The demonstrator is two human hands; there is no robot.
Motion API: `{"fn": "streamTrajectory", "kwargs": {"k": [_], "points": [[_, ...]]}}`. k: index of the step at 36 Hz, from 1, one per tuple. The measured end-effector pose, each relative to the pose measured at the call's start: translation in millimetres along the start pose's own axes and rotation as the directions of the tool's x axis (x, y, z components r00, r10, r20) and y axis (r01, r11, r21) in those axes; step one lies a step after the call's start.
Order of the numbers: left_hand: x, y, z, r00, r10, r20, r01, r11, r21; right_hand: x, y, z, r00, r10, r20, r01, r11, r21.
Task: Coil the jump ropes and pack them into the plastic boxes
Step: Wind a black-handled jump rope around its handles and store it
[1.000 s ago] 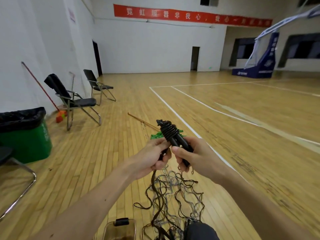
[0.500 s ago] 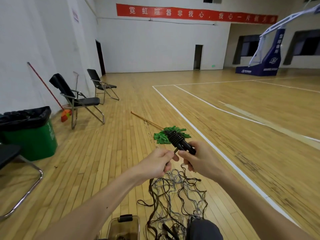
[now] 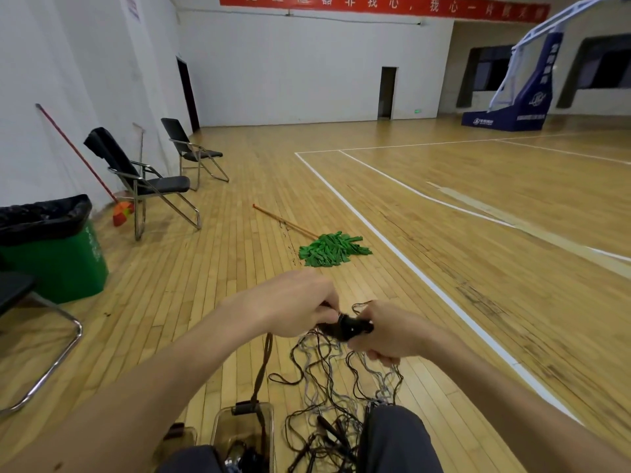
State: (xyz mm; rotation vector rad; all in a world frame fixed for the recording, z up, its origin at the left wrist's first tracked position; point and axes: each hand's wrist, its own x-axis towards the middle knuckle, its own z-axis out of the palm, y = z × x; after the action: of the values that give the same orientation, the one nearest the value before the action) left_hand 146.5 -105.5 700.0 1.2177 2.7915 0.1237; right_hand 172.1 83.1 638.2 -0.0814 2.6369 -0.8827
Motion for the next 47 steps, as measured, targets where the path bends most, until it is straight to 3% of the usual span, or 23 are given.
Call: {"fn": "streamTrajectory", "kwargs": {"k": [5, 10, 16, 21, 25, 29, 36, 41, 44, 47], "points": [[1, -6, -4, 0.991, 0.113, 0.079, -0.099, 0.982, -0.159, -20, -14, -2, 0.940, -0.152, 0.305, 0.165, 0.986, -0.018], [0, -22, -1, 0.980, 0.188, 0.064, -0.127, 0.843, -0.522, -33, -21, -9, 0.891, -0.298, 0.343, 0.277, 0.955, 0.109], [-3, -42, 16, 0.990, 0.143, -0.006, -0.088, 0.579, -0.810, -39, -26, -19, 0.867, -0.444, 0.225, 0.373, 0.879, 0.297], [-2, -45, 34, 0.997, 0.046, -0.066, -0.075, 0.257, -0.964, -35, -28, -14, 0.884, -0.465, -0.043, 0.447, 0.817, 0.364], [-1, -35, 50, 0.974, -0.212, 0.080, 0.127, 0.218, -0.968, -26, -29, -9, 0.900, -0.357, -0.250, 0.429, 0.824, 0.370], [0, -28, 60, 0.949, -0.277, 0.153, 0.189, 0.110, -0.976, -17, -28, -2, 0.890, -0.313, -0.333, 0.421, 0.844, 0.332], [-6, -19, 61, 0.945, -0.282, 0.168, 0.198, 0.082, -0.977, -7, -23, 5, 0.882, -0.272, -0.386, 0.392, 0.876, 0.280], [-9, -12, 66, 0.949, -0.246, 0.198, 0.238, 0.145, -0.961, 6, -13, 6, 0.868, -0.223, -0.445, 0.373, 0.883, 0.285], [-8, -8, 68, 0.949, -0.254, 0.188, 0.255, 0.260, -0.932, 12, -8, 8, 0.873, -0.215, -0.438, 0.351, 0.901, 0.256], [-9, -8, 73, 0.953, -0.247, 0.174, 0.278, 0.496, -0.823, 17, -2, 11, 0.880, -0.191, -0.435, 0.308, 0.927, 0.215]]}}
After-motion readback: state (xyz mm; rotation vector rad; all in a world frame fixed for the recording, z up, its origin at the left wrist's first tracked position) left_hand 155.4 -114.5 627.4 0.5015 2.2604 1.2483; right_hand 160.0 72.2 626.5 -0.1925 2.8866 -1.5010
